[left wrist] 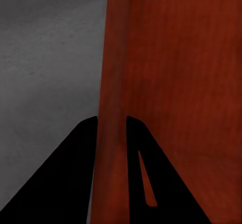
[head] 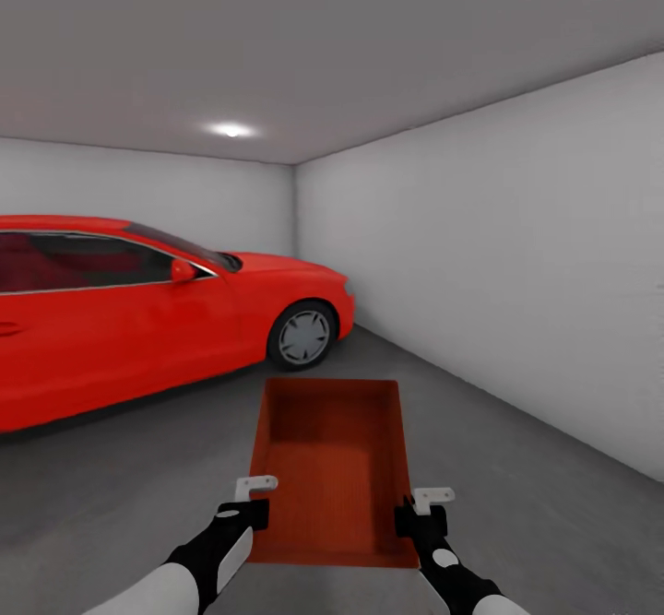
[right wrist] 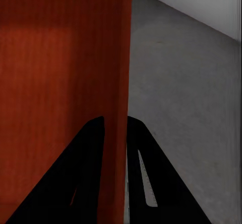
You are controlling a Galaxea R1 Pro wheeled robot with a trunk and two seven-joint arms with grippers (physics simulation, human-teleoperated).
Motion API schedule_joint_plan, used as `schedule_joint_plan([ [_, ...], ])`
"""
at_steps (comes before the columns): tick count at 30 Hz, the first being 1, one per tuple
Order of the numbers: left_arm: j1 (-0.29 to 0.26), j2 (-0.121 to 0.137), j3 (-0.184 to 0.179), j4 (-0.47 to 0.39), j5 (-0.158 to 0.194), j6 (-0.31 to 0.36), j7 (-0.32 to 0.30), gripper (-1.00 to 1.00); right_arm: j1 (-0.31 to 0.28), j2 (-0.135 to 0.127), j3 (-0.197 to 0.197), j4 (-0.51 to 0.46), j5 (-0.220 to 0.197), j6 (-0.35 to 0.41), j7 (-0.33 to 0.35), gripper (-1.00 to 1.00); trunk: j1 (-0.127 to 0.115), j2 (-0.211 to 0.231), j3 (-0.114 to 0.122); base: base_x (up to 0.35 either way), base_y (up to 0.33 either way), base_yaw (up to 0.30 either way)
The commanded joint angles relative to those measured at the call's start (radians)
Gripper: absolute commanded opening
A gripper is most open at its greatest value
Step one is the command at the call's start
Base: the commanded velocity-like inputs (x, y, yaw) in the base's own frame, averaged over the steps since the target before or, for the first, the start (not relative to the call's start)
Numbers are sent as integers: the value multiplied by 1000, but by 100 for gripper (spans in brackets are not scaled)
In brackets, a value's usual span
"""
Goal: Move the two storage containers from the living room to the garage. In the garage, place one container on the floor and stack the other container on top of it (either order is fine).
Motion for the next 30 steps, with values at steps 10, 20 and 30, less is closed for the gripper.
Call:
schedule_joint_plan([
  [10, 0, 12, 18, -7, -19, 7, 13, -100, -1, 0, -34, 3, 7, -3, -3, -100, 1, -1, -2, 316, 184, -282],
  [20, -1, 12, 18, -7, -19, 7, 13, -100, -1, 0, -34, 3, 7, -3, -3, -100, 1, -1, -2, 316, 184, -283],
  [30, -1, 12, 18, -6, -19, 7, 13, -100, -1, 0, -34, 3, 7, -3, -3, -100, 1, -1, -2, 316, 184, -283],
])
